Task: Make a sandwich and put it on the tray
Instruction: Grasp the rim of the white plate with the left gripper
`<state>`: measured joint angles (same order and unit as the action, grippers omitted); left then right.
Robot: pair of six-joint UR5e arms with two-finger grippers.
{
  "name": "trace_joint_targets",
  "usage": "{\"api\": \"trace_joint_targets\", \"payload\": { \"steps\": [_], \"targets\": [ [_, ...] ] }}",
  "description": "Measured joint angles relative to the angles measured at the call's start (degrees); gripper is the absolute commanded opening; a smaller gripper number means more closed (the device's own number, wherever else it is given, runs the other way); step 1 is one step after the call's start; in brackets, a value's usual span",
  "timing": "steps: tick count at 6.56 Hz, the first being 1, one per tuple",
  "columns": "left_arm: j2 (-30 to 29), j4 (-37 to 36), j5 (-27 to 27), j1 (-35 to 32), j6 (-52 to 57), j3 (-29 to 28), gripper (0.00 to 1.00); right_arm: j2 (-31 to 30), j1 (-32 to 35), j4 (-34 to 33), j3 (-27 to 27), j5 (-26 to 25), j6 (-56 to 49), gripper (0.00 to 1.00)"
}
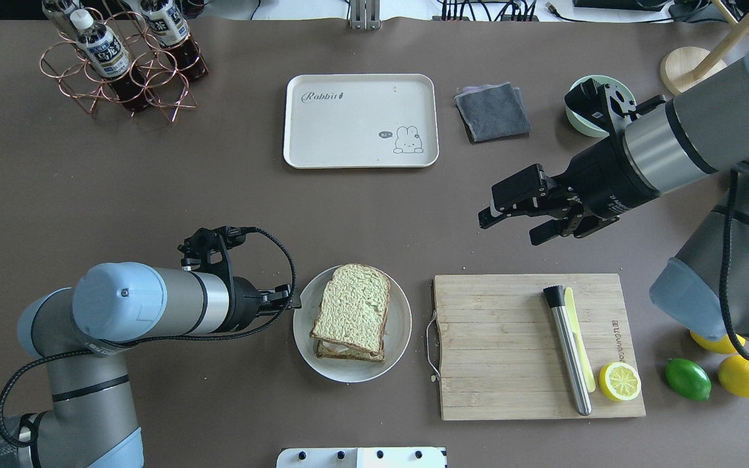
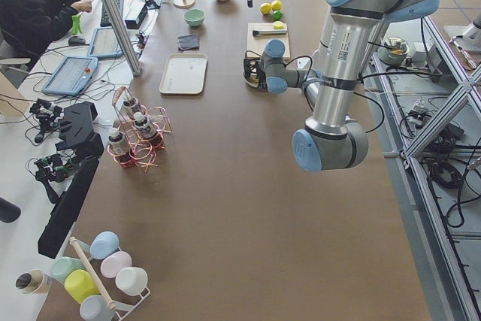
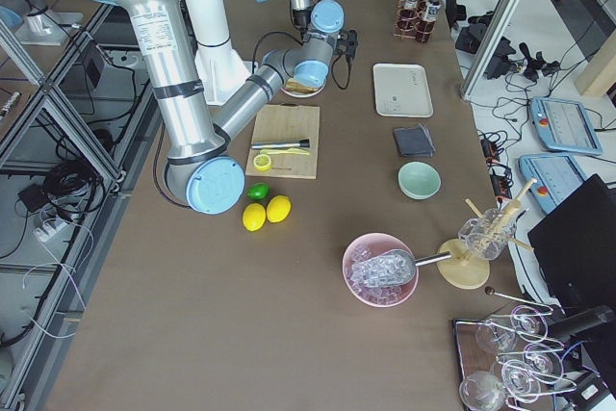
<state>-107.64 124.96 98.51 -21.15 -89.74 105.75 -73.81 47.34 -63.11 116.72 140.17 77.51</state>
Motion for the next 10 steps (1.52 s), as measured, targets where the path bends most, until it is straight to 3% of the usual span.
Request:
{"api": "trace_joint_targets", "payload": {
  "steps": [2,5,10],
  "targets": [
    [-0.32,1.31,-0.99,1.66,0.0,-1.54,0.51,-0.17,0.13,-0.02,-0.22,-0.15,-0.48,0.99],
    [-0.86,1.51,-2.57,3.33,0.0,-2.68,0.3,-0.2,0.72,-0.09,-0.67,-0.16,-1.27,0.99],
    [-0.95,1.37,-2.62,3.56,-0.02,-2.97,0.29,-0.2,0.67,-0.13,-0.79,-0.17,-1.4,0.99]
  ]
}}
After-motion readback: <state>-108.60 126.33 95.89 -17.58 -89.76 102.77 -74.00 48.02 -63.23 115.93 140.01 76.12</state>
